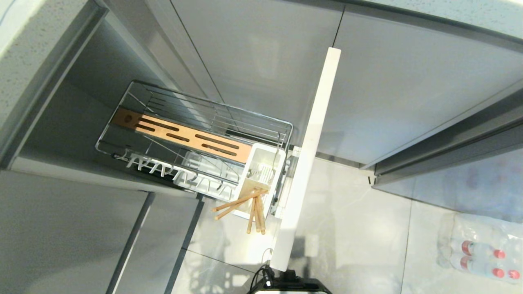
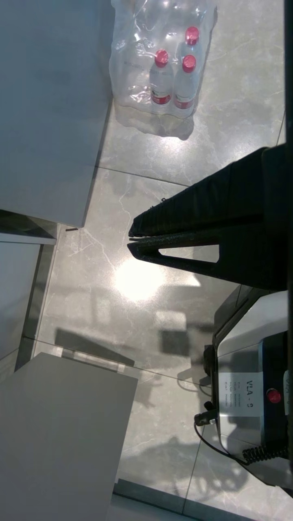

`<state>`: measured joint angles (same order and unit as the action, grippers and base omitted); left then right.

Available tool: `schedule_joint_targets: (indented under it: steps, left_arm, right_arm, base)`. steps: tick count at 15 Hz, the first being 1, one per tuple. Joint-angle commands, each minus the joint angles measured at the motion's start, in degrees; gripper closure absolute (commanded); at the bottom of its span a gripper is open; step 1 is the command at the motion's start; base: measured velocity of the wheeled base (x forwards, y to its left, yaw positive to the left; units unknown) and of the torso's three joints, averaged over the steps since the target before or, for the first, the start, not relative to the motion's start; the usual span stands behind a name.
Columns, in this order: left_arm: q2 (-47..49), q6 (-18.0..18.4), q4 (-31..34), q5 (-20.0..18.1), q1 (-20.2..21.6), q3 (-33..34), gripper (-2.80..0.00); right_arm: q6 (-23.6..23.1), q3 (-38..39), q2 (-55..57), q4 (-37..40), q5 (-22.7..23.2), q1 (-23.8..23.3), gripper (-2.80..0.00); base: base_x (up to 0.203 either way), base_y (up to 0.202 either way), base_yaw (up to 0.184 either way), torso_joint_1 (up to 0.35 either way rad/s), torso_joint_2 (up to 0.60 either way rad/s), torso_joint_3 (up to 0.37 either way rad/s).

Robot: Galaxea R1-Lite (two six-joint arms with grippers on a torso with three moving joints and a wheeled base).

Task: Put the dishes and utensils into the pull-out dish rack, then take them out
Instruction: Take the spoon out of the cupboard

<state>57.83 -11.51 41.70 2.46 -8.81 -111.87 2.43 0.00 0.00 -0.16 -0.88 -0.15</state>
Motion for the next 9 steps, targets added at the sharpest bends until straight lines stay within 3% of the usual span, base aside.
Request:
schedule_joint_targets:
  steps: [1, 4, 9]
  left_arm:
    - [-2.06, -0.04, 0.29, -1.18, 7.97, -0.01, 0.0]
    - [-4.56, 0.05, 1.39, -4.76, 22.38, -0.02, 0.0]
    - [-6.17, 0.22, 3.81, -4.96, 44.82, -0.02, 0.0]
  right_arm:
    - [0.04, 0.0, 0.09, -0.02, 0.0, 0.03, 0.0]
    - [0.04, 0.0, 0.09, -0.02, 0.0, 0.03, 0.0]
    - [0.04, 0.0, 0.04, -0.1, 0.0, -0.03, 0.0]
  base:
    - [0.0, 0.0, 0.0, 0.0, 0.0, 0.0]
    - [0.0, 0.0, 0.0, 0.0, 0.0, 0.0]
    - [0.0, 0.0, 0.0, 0.0, 0.0, 0.0]
